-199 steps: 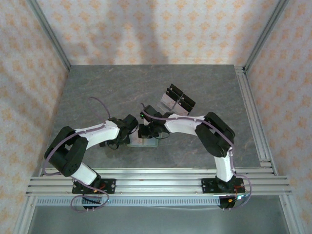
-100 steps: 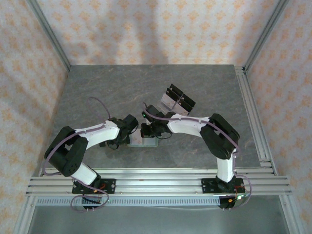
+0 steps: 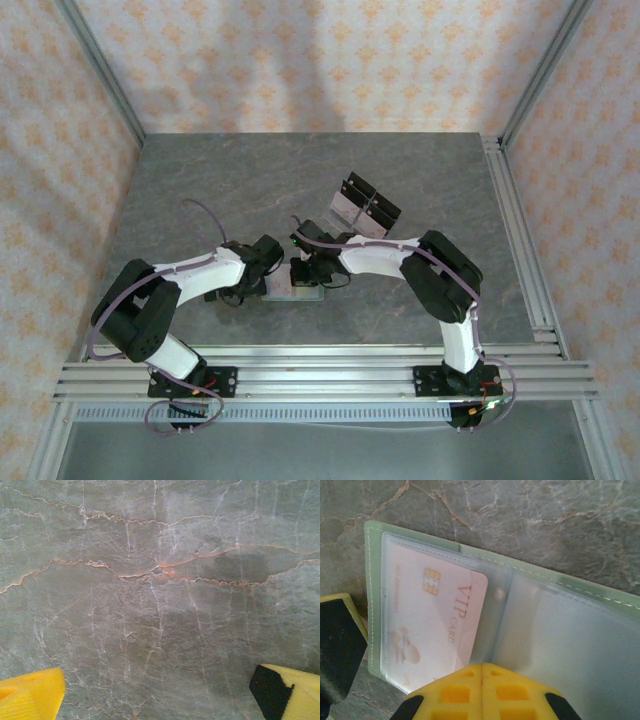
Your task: Put the credit cards into the card holder
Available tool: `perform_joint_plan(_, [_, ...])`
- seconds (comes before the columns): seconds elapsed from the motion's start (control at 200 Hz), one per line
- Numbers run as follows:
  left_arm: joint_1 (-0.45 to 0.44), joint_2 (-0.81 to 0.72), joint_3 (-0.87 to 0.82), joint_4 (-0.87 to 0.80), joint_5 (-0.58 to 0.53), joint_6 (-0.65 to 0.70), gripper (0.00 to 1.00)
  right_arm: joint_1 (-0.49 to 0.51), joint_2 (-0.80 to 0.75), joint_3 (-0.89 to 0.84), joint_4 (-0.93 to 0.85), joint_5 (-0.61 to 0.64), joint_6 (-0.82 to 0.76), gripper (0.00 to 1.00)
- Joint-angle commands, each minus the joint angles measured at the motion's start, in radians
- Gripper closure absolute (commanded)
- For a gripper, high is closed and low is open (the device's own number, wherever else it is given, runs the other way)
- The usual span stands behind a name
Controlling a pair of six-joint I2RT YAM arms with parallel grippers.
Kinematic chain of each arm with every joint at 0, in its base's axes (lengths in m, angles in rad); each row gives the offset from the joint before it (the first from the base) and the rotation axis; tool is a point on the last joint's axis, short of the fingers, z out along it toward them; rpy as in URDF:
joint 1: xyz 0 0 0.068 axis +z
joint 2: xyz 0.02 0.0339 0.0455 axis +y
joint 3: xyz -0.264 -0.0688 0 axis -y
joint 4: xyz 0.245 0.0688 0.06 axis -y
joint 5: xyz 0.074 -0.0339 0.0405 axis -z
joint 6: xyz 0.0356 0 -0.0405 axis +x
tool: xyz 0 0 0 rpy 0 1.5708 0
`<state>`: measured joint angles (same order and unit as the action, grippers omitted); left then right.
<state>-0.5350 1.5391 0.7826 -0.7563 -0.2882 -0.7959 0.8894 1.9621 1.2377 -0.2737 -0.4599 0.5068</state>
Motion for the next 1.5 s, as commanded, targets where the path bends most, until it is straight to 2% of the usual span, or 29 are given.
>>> perform_joint_plan(0.0, [-0.004, 0.036, -0.028, 0.04, 0.03, -0.017, 0.0, 0.003, 0.024, 0.028, -0.02, 0.008, -0.02, 0.94])
perform_joint_plan(0.555, [-0.006, 0.041, -0.026, 0.043, 0.038, -0.015, 0.0, 0.008, 0.073, 0.095, -0.033, -0.058, -0.033, 0.94])
perform_joint_plan(0.766, [-0.008, 0.018, -0.014, 0.011, 0.027, -0.022, 0.0, 0.004, 0.018, 0.096, -0.076, -0.039, -0.064, 0.92])
perform_joint_plan(0.861, [-0.008, -0.015, 0.003, -0.029, 0.009, -0.028, 0.0, -0.012, -0.05, 0.082, -0.097, -0.022, -0.074, 0.85])
perform_joint_plan(0.981, [-0.007, -0.08, 0.025, -0.078, -0.009, -0.029, 0.0, -0.044, -0.124, 0.065, -0.144, 0.01, -0.099, 0.67])
perform_joint_plan(1.091, [-0.007, -0.13, 0.049, -0.116, -0.022, -0.028, 0.0, -0.068, -0.144, 0.063, -0.199, 0.041, -0.139, 0.57])
perform_joint_plan(1.256, [-0.007, -0.166, 0.047, -0.042, 0.034, 0.025, 0.0, -0.079, -0.09, 0.103, -0.264, 0.043, -0.199, 0.53])
perform_joint_plan(1.496, [-0.012, -0.111, 0.05, 0.027, 0.096, 0.047, 0.0, -0.079, -0.03, 0.152, -0.295, 0.054, -0.237, 0.53])
